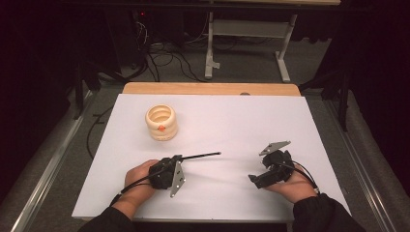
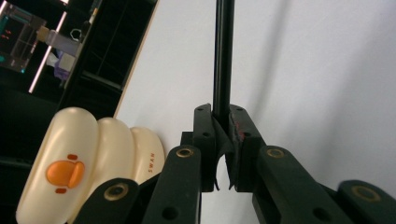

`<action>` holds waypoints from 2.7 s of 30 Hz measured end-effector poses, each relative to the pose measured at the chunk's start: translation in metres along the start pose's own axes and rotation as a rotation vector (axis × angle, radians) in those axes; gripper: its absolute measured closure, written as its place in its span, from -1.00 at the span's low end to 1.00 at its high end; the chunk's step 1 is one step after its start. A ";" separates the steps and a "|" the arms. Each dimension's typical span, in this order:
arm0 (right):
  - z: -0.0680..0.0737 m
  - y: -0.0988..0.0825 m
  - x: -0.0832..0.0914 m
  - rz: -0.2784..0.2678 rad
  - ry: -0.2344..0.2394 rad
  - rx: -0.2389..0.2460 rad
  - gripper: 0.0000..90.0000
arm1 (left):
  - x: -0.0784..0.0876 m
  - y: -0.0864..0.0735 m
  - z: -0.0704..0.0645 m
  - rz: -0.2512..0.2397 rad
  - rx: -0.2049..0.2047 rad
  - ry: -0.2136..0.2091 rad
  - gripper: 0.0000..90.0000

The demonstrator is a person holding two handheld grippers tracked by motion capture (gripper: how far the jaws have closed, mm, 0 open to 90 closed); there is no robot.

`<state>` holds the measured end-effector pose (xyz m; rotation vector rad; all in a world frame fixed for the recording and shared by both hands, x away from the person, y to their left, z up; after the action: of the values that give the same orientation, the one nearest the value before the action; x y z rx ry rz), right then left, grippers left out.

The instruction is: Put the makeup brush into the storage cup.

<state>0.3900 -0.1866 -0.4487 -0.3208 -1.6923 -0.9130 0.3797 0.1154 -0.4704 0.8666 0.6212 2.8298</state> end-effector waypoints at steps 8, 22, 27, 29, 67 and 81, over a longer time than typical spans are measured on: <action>-0.006 0.004 0.000 -0.126 -0.007 -0.085 -0.96 | -0.002 -0.002 0.002 -0.006 0.067 -0.029 0.85; -0.012 0.000 0.000 -0.290 -0.044 -0.170 -0.96 | -0.003 -0.004 0.004 -0.010 0.129 -0.059 0.85; -0.015 -0.005 0.001 -0.367 -0.040 -0.222 -0.94 | -0.003 -0.004 0.004 -0.016 0.163 -0.072 0.85; -0.014 -0.006 0.000 -0.375 -0.047 -0.220 -0.94 | -0.004 -0.003 0.004 -0.022 0.184 -0.080 0.85; -0.010 -0.011 0.004 -0.487 -0.096 -0.192 -0.97 | -0.008 -0.003 0.011 -0.134 0.688 -0.359 0.85; -0.010 -0.011 0.006 -0.508 -0.103 -0.182 -0.97 | -0.009 0.002 0.009 -0.158 0.769 -0.429 0.85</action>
<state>0.3885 -0.2027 -0.4469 -0.0533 -1.8247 -1.4498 0.3917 0.1147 -0.4676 1.3852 1.6404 2.1253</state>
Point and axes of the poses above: each handheld gripper's, and its own axes: x roughly backward along the jaws, y roughly out of its top, z roughly to its left, the point moved 7 cm from there along -x, roughly forward along the jaws, and after that the axes turned 7 degrees about z, right-handed, at the moved point
